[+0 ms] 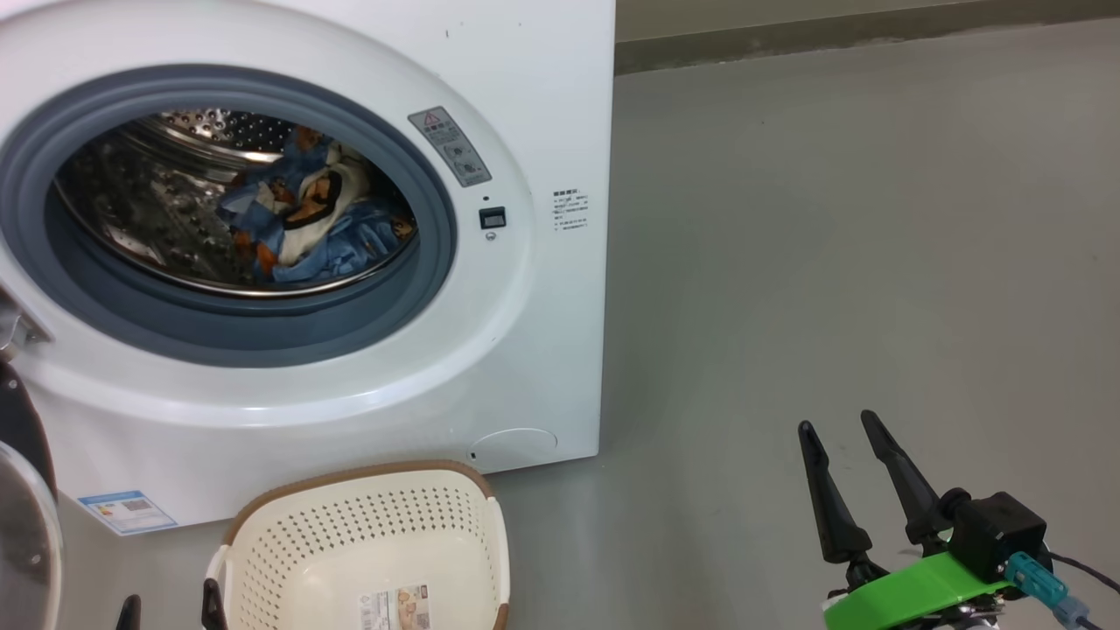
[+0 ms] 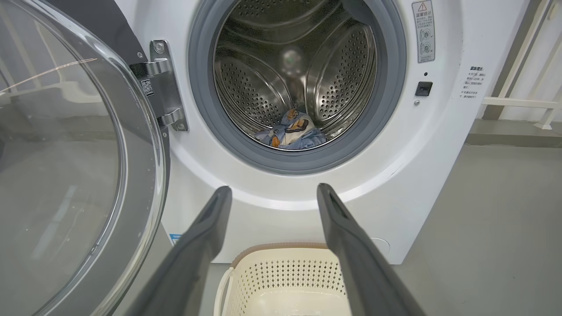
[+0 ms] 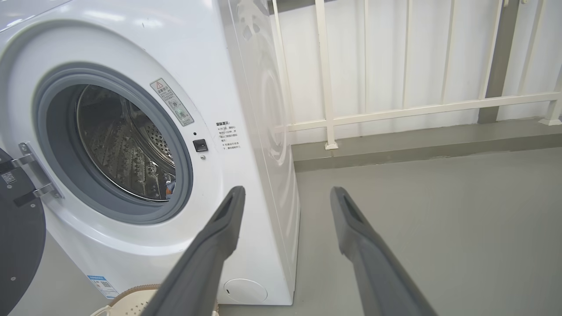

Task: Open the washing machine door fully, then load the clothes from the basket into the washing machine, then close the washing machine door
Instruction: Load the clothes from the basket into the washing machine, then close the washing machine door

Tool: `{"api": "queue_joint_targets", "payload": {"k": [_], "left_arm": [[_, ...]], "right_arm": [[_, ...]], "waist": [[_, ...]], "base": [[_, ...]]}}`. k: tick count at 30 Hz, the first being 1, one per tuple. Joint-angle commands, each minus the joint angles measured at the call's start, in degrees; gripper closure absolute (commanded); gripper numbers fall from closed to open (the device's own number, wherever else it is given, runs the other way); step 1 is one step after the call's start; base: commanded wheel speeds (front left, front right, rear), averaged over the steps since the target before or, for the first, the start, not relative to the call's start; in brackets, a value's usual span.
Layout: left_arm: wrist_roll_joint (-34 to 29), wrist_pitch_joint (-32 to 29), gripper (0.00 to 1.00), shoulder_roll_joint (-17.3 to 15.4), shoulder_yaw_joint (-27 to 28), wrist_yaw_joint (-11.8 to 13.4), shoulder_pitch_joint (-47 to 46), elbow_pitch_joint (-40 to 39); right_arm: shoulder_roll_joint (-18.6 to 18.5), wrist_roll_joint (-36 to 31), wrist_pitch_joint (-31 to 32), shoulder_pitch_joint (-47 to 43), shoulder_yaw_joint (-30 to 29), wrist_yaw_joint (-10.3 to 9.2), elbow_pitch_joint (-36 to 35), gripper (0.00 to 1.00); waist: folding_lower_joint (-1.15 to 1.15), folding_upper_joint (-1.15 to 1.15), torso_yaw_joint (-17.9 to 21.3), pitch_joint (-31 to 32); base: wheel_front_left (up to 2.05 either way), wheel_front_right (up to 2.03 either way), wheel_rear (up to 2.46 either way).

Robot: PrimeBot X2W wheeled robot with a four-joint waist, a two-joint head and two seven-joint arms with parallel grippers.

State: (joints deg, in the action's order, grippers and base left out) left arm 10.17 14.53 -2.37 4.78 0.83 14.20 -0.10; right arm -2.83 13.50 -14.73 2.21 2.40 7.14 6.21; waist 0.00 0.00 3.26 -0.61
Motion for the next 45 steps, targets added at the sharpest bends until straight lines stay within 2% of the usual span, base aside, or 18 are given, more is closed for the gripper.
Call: {"api": "queue_joint_targets", "payload": {"k": [1, 16, 31, 45], "left_arm": [[-0.3, 0.5, 0.0, -0.5, 1.6, 0.1, -0.5, -1.2], [-0.1, 0.5, 0.0, -0.5, 1.5, -0.6, -0.8, -1.0], [-0.5, 0.5, 0.0, -0.5, 2.1, -2.6, -1.4, -0.7], [-1.6, 0.5, 0.0, -0.5, 2.8, -2.8, -1.6, 0.6]], "right_arm": [[0.0, -0.8, -0.3, 0.4, 1.1, 0.35, -1.5, 0.0], [0.0, -1.0, -0.3, 0.3, 0.8, 0.35, -1.4, 0.0], [0.0, -0.2, -0.3, 0.3, 0.1, 0.35, -1.7, 0.0], [0.0, 0.6, -0.3, 0.2, -0.2, 0.35, -1.3, 0.0]], "waist": [[0.0, 0.0, -0.2, 0.1], [0.0, 0.0, -1.1, 0.1], [0.0, 0.0, -1.5, -0.2], [0.0, 0.0, -1.5, -0.2]], "base": [[0.0, 0.0, 0.0], [0.0, 0.0, 0.0], [-0.02, 0.02, 0.0], [-1.14, 1.14, 0.0]]}}
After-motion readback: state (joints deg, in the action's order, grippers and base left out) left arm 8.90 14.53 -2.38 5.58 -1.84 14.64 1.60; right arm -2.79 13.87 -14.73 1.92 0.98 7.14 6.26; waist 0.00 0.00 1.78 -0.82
